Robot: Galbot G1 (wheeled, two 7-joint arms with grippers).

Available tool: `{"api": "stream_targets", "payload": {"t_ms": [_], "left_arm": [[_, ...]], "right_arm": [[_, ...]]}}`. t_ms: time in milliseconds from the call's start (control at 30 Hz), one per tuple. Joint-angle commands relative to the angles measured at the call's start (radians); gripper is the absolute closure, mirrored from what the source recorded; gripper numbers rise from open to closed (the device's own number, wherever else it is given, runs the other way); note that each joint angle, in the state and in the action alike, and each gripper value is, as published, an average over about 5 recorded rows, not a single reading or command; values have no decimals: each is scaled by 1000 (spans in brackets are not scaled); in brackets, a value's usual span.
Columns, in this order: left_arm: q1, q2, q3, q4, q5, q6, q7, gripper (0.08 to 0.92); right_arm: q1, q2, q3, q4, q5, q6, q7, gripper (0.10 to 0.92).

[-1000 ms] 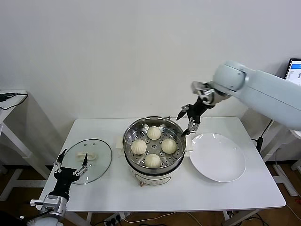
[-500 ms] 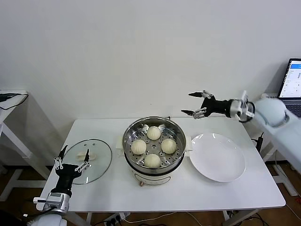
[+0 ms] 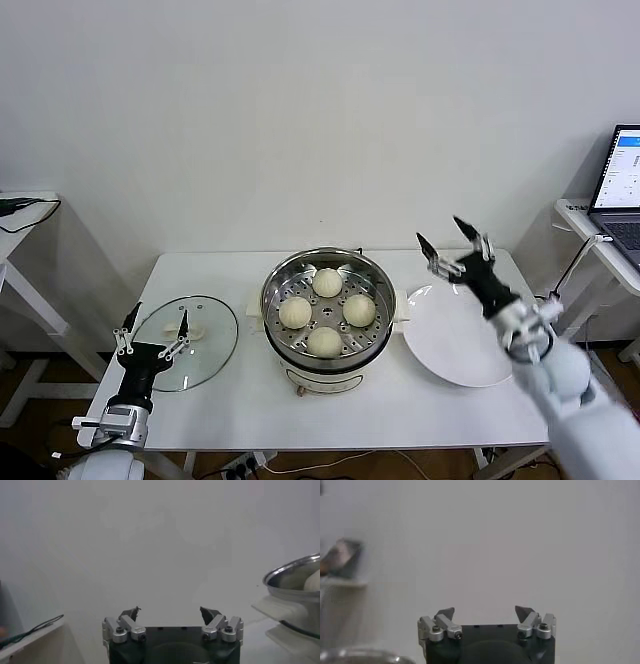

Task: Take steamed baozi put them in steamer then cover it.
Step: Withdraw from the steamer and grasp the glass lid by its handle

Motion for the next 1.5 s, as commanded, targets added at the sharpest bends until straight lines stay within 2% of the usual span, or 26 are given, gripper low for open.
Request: {"api": "stream_targets", "payload": {"t_ms": [33, 200, 367, 567, 867, 1167, 1500], "left_arm": [[-1, 4, 7, 29, 70, -42, -16, 177], [-2, 16, 10, 126, 401, -162, -83, 177], [6, 41, 4, 248, 836, -287, -213, 177], [-23, 77, -15, 417, 1215, -350, -367, 177], [-95, 95, -21, 484, 1322, -350, -415, 177], [-224, 95, -22, 559, 1324, -317, -418, 177], [-312, 99, -18, 624, 1331, -276, -400, 177]], "right_arm": [[-394, 352, 166, 135, -112, 168, 177, 203], [-413, 392, 135, 139, -138, 173, 177, 203], [-402, 399, 123, 121, -147, 172, 179, 203], [-378, 405, 113, 85, -156, 173, 178, 203], [-358, 419, 95, 46, -175, 176, 175, 203], [-365, 426, 73, 35, -196, 186, 175, 203], [-368, 427, 76, 35, -211, 189, 178, 203]]}}
